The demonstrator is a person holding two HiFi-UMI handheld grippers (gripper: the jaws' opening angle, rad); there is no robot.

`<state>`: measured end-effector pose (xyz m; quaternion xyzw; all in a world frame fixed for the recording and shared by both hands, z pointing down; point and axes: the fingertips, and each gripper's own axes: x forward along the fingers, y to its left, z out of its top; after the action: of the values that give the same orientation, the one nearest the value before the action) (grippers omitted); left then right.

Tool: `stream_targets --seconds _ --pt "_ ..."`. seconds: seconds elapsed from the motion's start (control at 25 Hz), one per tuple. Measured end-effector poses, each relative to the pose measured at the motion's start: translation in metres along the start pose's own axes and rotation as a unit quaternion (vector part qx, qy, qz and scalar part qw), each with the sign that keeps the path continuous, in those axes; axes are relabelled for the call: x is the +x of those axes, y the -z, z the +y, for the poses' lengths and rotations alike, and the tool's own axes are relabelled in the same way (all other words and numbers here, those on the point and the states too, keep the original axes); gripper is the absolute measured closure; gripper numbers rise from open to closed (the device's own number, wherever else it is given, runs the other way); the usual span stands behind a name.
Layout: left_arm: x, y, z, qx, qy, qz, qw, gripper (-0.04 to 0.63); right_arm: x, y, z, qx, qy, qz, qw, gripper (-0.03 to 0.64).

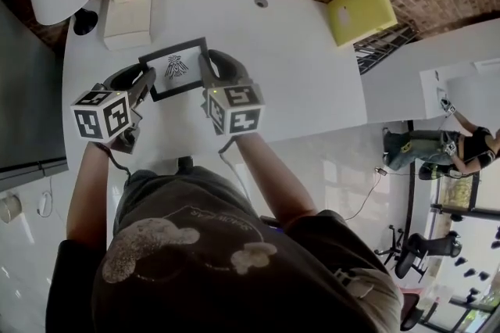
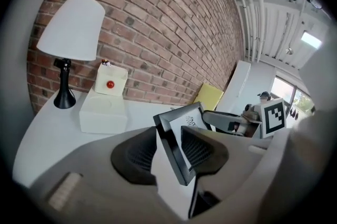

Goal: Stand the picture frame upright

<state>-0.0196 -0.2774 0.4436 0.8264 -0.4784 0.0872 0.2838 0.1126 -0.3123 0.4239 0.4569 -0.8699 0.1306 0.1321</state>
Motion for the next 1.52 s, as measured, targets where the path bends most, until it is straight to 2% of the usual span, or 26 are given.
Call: stream_targets --seconds 0.08,0.4,0.6,0.68,0.84,0.96,1.24,1.52 --pt "0.003 -0.004 -0.003 0.010 -0.006 0.001 0.9999 0.465 -0.002 -0.005 -0.006 -0.009 -0.007 -0.009 1.000 0.540" --pt "0.009 -0.031 0.001 0.085 -0.011 0.000 0.9963 0.469 0.007 -0.020 -0.011 -0.034 0.004 -0.024 0.999 0.538" --pt "0.015 -0.052 0.011 0.157 -0.009 -0.013 0.9874 0.469 0.019 -0.030 -0.010 -0.055 0.031 -0.023 0.998 0.535" --pt "0.020 -0.057 0.017 0.173 -0.005 -0.017 0.9847 0.469 0.025 -0.031 -0.010 -0.061 0.039 -0.021 0.997 0.535" --pt "0.031 -0.055 0.024 0.177 0.017 -0.017 0.9840 0.476 0.031 -0.027 -0.013 -0.070 0.051 -0.012 0.996 0.534" --pt "0.037 -0.054 0.025 0.185 0.017 -0.021 0.9824 0.477 0.030 -0.025 -0.016 -0.078 0.055 -0.011 0.995 0.534" --pt "0.057 -0.064 0.030 0.180 -0.022 -0.030 0.9829 0.501 0.046 -0.025 -0.034 -0.100 0.050 -0.022 0.993 0.538" --pt "0.093 -0.077 0.040 0.159 -0.065 -0.030 0.9846 0.500 0.082 -0.029 -0.069 -0.084 0.021 -0.032 0.996 0.538"
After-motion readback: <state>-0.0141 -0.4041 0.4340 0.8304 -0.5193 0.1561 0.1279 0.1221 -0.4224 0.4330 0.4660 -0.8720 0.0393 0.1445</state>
